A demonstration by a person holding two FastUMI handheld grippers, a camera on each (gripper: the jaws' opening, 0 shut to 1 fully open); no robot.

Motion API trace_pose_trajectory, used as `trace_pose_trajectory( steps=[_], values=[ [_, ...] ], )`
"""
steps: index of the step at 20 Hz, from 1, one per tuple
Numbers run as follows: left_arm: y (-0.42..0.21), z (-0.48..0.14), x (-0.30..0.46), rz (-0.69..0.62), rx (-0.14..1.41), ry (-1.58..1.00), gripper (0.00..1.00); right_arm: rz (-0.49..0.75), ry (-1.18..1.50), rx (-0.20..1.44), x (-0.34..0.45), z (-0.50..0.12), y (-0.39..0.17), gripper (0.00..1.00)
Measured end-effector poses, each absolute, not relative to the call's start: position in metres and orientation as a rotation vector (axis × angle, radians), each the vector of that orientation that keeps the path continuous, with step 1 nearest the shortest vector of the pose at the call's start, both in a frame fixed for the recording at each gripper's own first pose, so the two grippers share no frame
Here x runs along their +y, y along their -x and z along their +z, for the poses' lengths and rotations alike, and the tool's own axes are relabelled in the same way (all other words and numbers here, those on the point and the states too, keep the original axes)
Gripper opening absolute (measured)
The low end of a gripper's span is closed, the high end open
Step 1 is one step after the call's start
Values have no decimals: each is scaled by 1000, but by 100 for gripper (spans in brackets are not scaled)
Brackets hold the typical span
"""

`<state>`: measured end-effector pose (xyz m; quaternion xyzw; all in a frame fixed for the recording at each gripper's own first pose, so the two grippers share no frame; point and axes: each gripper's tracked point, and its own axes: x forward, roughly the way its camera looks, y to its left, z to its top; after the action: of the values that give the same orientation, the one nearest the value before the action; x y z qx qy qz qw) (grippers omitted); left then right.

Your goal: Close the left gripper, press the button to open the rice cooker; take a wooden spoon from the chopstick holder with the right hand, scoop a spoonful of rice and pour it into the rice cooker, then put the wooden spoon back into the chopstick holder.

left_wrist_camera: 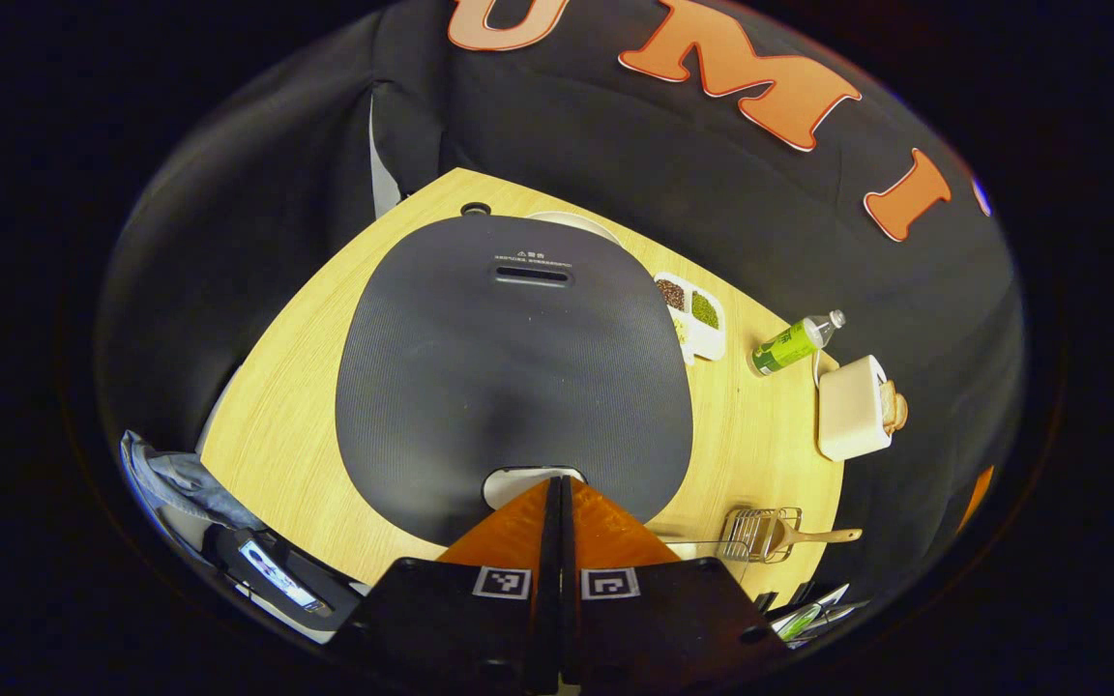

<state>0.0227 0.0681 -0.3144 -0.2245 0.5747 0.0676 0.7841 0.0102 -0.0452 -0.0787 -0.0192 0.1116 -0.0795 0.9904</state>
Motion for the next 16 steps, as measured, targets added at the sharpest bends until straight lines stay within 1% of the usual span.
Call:
trace_pose_trajectory(
  steps=[6,11,13,16],
  values=[
    [-24,-319,68,162,1245,489,5,-123,32,246,-31,-84,-19,95],
    [-26,-321,71,160,1253,659,5,-110,17,249,-26,-85,-18,95],
    [-25,-320,71,156,1240,702,5,-108,17,250,-24,-86,-18,95],
    [-25,-313,71,139,1182,658,6,-108,15,259,-25,-89,-18,95]
  ],
)
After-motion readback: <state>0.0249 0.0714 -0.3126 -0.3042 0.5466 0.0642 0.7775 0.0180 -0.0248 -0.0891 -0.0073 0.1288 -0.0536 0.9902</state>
